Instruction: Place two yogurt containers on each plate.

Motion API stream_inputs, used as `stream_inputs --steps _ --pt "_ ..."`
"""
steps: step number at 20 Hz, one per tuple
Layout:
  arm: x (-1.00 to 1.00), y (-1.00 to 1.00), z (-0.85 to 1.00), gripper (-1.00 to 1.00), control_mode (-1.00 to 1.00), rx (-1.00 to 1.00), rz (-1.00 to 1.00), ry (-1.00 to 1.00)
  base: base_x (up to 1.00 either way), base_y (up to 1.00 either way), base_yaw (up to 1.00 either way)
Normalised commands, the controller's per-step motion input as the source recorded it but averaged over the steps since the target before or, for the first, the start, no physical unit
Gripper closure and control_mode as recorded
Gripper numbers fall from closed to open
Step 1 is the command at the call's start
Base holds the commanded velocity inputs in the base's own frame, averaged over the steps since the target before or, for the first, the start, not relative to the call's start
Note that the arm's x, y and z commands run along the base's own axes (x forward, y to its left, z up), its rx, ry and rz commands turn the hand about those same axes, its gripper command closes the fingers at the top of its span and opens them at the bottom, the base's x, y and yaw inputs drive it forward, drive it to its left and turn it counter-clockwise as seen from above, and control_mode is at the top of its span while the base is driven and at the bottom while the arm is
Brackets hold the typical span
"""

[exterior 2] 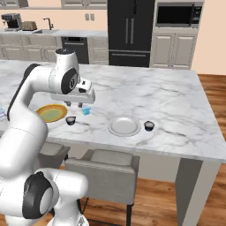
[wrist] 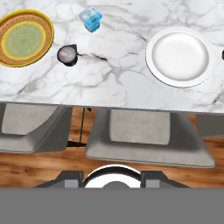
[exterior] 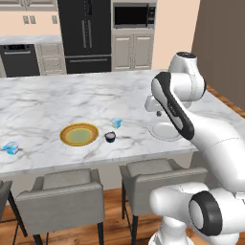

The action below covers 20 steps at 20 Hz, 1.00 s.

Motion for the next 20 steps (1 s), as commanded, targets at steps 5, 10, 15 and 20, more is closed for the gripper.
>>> stream_inputs --steps 5,10,15,20 --pt "-0.04 -0.03 -0.07 -1.0 -1.0 0.0 0.0 0.01 0.0 0.0 0.0" --pt "0.31 -0.74 -0.34 -1.0 -1.0 0.03 -0.01 0.02 0.0 0.0 0.0" --pt "0.55 -1.0 -0.39 -1.0 -1.0 0.13 -0.06 0.1 0.0 0.0 0.0" --pt "0.48 -1.0 -0.43 -1.0 -1.0 0.05 -0.04 0.1 0.0 0.0 0.0"
